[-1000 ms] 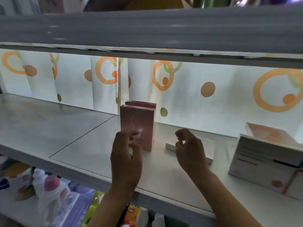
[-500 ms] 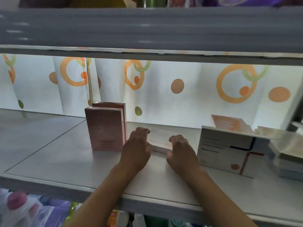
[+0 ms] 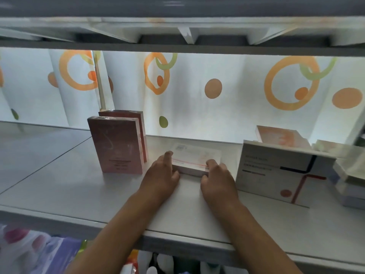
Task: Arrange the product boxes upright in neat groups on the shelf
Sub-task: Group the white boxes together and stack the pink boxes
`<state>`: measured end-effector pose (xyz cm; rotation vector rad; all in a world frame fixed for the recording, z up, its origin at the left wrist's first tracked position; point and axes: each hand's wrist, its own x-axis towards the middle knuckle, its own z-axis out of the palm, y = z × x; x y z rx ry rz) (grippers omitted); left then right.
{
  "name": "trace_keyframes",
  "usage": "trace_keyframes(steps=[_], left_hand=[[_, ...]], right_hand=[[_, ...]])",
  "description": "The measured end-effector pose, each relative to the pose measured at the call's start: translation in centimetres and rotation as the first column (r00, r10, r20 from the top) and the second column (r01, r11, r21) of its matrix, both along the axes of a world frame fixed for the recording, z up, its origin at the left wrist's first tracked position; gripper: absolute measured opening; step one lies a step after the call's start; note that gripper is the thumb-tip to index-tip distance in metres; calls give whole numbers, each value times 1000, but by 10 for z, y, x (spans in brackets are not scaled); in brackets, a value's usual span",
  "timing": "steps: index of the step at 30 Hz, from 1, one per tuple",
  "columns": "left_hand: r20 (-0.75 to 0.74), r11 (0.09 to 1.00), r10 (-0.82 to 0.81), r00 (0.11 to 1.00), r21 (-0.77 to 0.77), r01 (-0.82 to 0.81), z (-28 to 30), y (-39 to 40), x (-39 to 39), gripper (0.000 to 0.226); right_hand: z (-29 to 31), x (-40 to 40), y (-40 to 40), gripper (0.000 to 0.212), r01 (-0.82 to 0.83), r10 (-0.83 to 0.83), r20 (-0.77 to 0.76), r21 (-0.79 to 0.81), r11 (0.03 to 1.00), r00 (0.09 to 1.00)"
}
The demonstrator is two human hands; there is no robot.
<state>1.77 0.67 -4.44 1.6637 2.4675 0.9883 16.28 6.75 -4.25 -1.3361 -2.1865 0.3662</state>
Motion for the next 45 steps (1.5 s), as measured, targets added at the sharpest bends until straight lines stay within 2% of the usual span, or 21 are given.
trace_keyframes(steps=[4, 8, 11, 16, 19, 24, 28, 31, 36, 39, 45], left_hand=[[-8, 993, 26, 1000, 115, -25, 2, -6, 2, 57], [-124, 958, 51, 991, 287, -13, 7, -16, 15, 58], [-199, 911, 118, 973, 412, -26, 22, -27, 21, 58], [-286, 816, 170, 943, 577, 28, 71, -51, 21, 50], [-309, 811, 183, 933, 584, 34, 97, -64, 20, 45], [-155, 765, 158, 975, 644, -22, 119, -78, 11, 32], [-44, 739, 158, 987, 668, -88, 124, -82, 13, 28], [-7, 750, 94, 996, 658, -66, 114, -76, 14, 30], [99, 745, -17, 995, 665, -54, 86, -63, 22, 28], [159, 747, -102, 982, 664, -30, 68, -57, 24, 28], [366, 755, -263, 893, 655, -46, 58, -58, 30, 31]], right_hand=[[-2, -3, 1, 35, -30, 33, -50, 59, 998, 998], [-2, -2, 1, 31, -63, 108, -218, 206, 977, 970], [2, 4, 1, 28, -103, 213, -350, 309, 945, 912], [11, 6, -13, 36, -183, 324, -459, 325, 928, 828], [20, 6, -22, 43, -193, 336, -518, 311, 930, 787], [45, 11, -28, 28, -220, 375, -588, 320, 921, 716], [67, 24, -31, 34, -237, 340, -697, 244, 940, 632], [77, 35, -28, 43, -246, 270, -788, 155, 957, 553], [75, 44, -21, 36, -199, 206, -799, 111, 974, 564], [75, 50, -14, 36, -226, 187, -816, 71, 971, 548], [85, 58, -11, 36, -253, 180, -819, 44, 966, 545]])
